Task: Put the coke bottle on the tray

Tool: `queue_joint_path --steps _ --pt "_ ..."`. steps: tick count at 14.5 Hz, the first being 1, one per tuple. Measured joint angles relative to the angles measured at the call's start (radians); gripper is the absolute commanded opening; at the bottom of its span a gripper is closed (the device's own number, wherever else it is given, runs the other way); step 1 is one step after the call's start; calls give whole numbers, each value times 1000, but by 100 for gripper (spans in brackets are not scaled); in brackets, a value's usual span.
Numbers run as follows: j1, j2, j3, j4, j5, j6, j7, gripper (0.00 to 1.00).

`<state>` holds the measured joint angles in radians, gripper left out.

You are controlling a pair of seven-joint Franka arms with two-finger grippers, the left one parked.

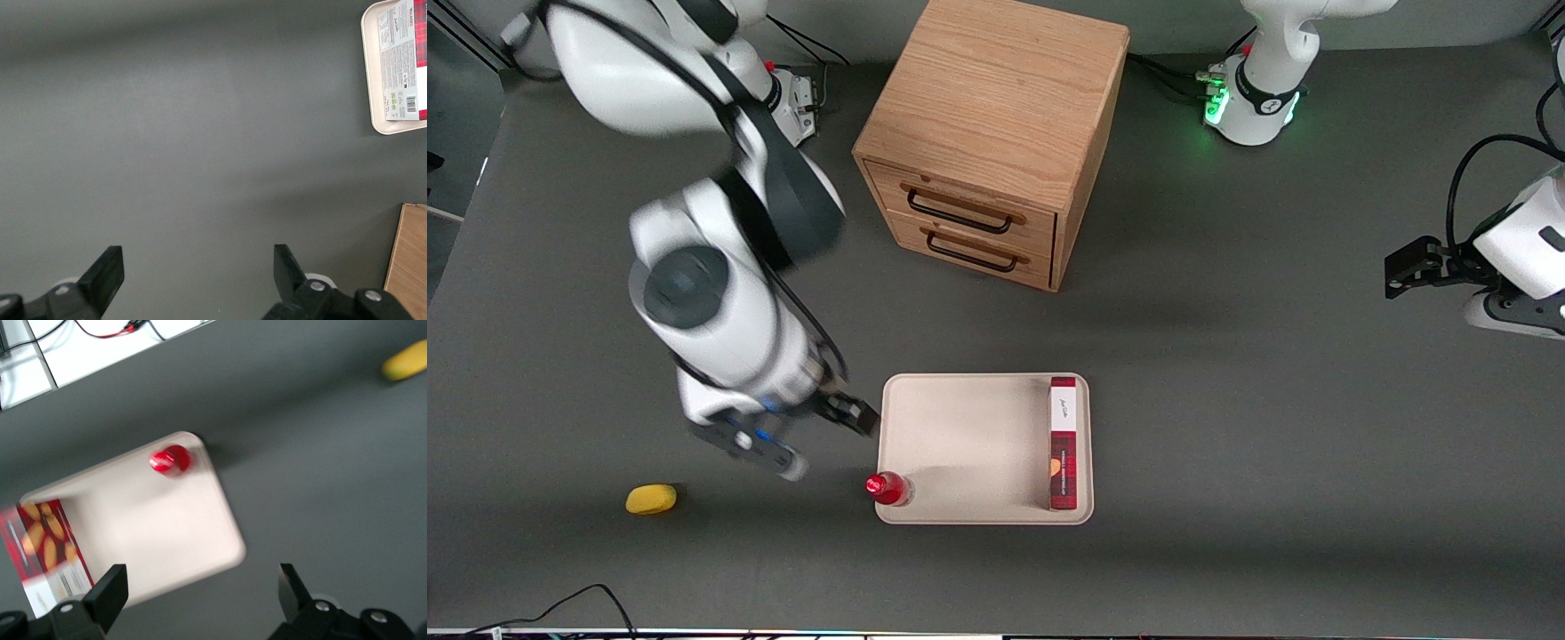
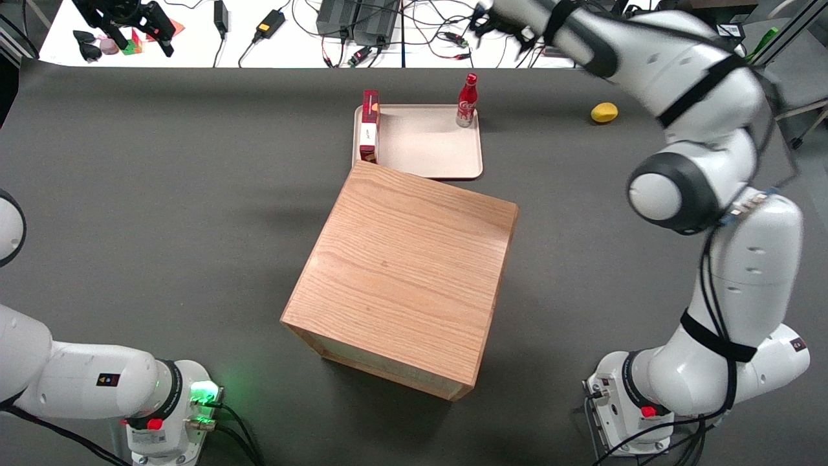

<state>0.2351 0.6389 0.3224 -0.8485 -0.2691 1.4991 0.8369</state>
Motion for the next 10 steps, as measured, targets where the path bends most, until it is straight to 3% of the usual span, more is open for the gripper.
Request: queue_joint_path --steps 2,5,8,10 --pt "-77 -171 15 -75 11 -113 -137 100" --pt "-205 -419 -30 -314 108 -137 -322 100" --pt "-229 -607 -174 -602 202 -7 -443 100" --pt "-233 -700 -214 -795 217 118 -465 100"
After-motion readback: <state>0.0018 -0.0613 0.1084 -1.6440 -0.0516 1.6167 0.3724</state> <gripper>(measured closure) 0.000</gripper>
